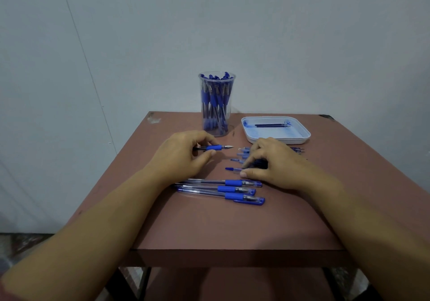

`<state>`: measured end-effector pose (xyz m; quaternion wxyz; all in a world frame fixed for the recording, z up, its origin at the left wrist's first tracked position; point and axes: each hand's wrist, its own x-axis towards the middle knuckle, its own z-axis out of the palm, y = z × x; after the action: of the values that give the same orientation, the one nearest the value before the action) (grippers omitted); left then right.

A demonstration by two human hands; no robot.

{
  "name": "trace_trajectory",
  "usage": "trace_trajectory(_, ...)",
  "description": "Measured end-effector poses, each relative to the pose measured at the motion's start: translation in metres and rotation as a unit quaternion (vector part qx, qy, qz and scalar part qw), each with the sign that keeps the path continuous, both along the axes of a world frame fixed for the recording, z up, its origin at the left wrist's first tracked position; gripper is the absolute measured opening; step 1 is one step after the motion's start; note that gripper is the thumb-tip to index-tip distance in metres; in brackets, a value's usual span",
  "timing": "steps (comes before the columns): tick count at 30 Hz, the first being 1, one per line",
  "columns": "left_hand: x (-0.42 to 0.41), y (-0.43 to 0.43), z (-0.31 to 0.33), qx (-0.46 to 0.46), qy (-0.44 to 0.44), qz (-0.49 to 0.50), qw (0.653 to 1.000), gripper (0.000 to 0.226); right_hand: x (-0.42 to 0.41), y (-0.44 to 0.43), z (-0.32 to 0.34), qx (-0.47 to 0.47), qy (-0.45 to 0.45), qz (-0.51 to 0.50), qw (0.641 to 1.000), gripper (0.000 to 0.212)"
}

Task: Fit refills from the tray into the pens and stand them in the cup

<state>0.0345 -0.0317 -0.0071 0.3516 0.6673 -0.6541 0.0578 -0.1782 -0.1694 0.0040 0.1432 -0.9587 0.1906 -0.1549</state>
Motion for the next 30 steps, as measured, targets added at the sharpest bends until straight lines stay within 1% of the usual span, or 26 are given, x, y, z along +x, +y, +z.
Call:
trace_trajectory(3,-0.002,0.000,0.001,0.009,0.004,0.002,1.000,0.016,0.003,0.003,0.000,-0.013,-0.003,0.000,1.000,0.016)
trace_trajectory(6,0.000,0.001,0.000,0.014,0.008,0.013,1.000,0.015,0.000,0.004,0.004,0.020,-0.079,-0.038,0.996,0.012)
trace_trajectory(8,0.001,0.001,0.000,0.016,0.011,0.020,1.000,0.014,-0.001,0.003,0.006,0.043,-0.111,-0.065,0.991,0.009)
trace_trajectory(12,0.001,0.000,-0.002,0.019,0.018,0.018,0.999,0.013,-0.002,0.003,0.006,0.048,-0.116,-0.074,0.989,0.012)
trace_trajectory(21,-0.003,-0.002,-0.004,0.004,0.041,-0.020,0.999,0.014,0.006,0.009,0.003,0.053,-0.144,-0.028,0.988,0.010)
trace_trajectory(27,-0.001,-0.001,-0.002,-0.018,0.039,-0.009,0.999,0.015,0.004,0.000,0.001,0.073,-0.194,-0.069,0.976,0.009)
trace_trajectory(30,-0.001,-0.001,-0.002,-0.017,0.039,-0.011,0.999,0.015,0.004,0.000,-0.001,0.061,-0.203,-0.067,0.975,0.011)
